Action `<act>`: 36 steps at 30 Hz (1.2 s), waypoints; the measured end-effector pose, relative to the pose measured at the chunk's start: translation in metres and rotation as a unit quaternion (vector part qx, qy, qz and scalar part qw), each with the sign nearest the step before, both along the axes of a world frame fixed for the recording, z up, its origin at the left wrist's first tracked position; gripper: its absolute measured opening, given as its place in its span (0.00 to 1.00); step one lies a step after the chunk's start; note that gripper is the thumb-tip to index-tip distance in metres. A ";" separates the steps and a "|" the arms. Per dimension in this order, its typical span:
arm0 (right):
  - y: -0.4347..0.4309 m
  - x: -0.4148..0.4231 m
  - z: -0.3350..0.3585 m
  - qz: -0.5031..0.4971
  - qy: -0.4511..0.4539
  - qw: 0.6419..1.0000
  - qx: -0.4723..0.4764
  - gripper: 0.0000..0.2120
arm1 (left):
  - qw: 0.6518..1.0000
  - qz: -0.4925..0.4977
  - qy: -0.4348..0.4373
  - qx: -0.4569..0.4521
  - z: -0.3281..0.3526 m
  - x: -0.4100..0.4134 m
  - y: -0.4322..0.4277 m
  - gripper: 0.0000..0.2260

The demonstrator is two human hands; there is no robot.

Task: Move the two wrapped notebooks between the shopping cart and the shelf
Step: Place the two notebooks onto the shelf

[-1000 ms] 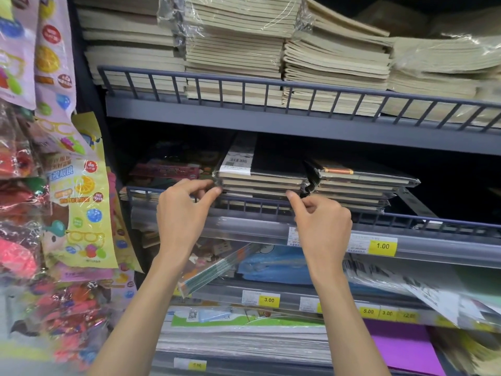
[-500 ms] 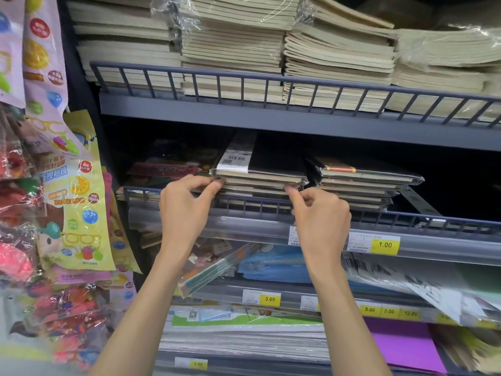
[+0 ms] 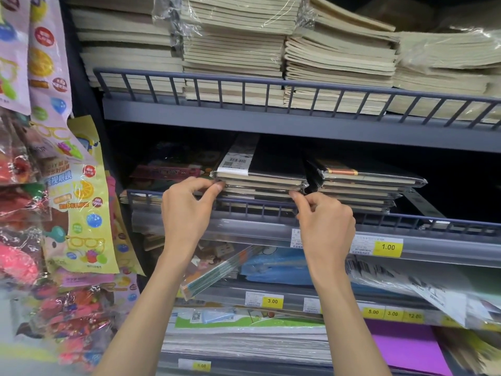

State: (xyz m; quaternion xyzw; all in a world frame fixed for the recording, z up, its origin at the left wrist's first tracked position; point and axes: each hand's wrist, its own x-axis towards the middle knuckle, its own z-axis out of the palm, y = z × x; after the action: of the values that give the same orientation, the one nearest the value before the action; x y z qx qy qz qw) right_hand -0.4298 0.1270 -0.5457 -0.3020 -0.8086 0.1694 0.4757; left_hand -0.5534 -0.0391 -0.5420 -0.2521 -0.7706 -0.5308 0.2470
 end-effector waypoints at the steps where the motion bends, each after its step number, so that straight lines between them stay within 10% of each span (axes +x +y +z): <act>1: -0.001 0.000 -0.001 -0.004 -0.001 1.000 0.000 0.20 | 1.000 0.002 -0.002 -0.001 0.000 0.000 0.000 0.07; 36: -0.007 -0.001 0.009 0.018 0.049 0.998 -0.020 0.15 | 0.999 0.030 0.003 0.035 0.006 0.012 0.005 0.08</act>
State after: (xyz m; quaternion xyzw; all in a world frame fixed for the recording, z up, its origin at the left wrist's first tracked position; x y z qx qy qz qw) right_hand -0.4312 0.1202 -0.5363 -0.2879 -0.7864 0.2085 0.5052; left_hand -0.5414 -0.0340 -0.5360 -0.2214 -0.7578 -0.5492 0.2739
